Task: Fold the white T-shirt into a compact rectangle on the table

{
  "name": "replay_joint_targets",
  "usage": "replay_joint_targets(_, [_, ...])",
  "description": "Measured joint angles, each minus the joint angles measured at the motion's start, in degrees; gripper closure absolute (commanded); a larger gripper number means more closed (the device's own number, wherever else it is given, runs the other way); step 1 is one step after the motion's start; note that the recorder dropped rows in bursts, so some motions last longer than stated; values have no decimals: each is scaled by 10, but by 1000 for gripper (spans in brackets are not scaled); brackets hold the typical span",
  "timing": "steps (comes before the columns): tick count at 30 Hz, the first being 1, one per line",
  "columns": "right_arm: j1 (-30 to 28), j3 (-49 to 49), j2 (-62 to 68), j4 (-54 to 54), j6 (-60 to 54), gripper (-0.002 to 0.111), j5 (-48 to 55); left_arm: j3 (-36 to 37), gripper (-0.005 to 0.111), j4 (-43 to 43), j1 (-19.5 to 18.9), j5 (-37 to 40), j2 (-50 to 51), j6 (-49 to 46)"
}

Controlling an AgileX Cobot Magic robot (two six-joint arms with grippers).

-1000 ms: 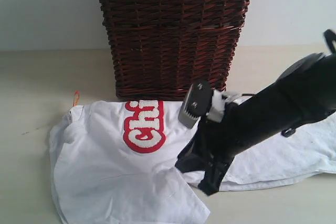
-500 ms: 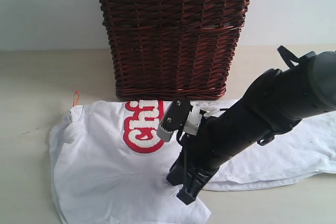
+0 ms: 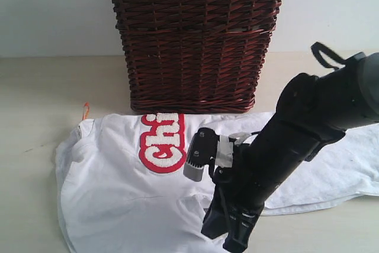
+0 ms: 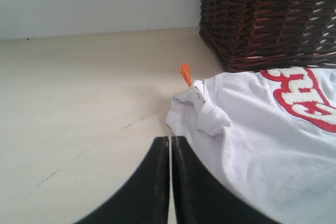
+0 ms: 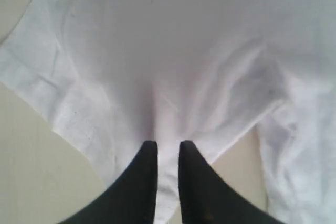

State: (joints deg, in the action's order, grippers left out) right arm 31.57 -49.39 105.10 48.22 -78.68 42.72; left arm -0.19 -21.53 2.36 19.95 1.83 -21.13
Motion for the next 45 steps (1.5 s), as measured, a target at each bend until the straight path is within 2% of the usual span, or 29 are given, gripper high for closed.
replay_joint_targets(4, [1,1,-104,-34,-1,92,-36,0,103,0,0,0,0,0])
replay_joint_targets(7, [-6,1,-207,-89,22,92,-107,0,103,0,0,0,0,0])
replay_joint_targets(12, [-77,1,-311,-228,243,92,-146,0,103,0,0,0,0,0])
replay_joint_targets(15, [-124,23,-354,-295,307,92,-196,0,103,0,0,0,0,0])
replay_joint_targets(17, [-155,50,-393,-288,338,92,-279,0,103,0,0,0,0,0])
replay_joint_targets(21, [-198,95,-493,-166,442,92,-496,0,103,0,0,0,0,0])
replay_joint_targets(24, [-227,123,-561,-100,470,92,-564,0,103,0,0,0,0,0])
replay_joint_targets(29, [-266,215,-688,-79,449,92,-536,0,103,0,0,0,0,0])
replay_joint_targets(34, [-271,333,-838,-80,433,92,-514,0,103,0,0,0,0,0])
replay_joint_targets(38, [-271,389,-931,-78,431,92,-483,0,103,0,0,0,0,0])
replay_joint_targets(45, [-271,408,-992,-102,369,92,-289,0,103,-1,0,0,0,0])
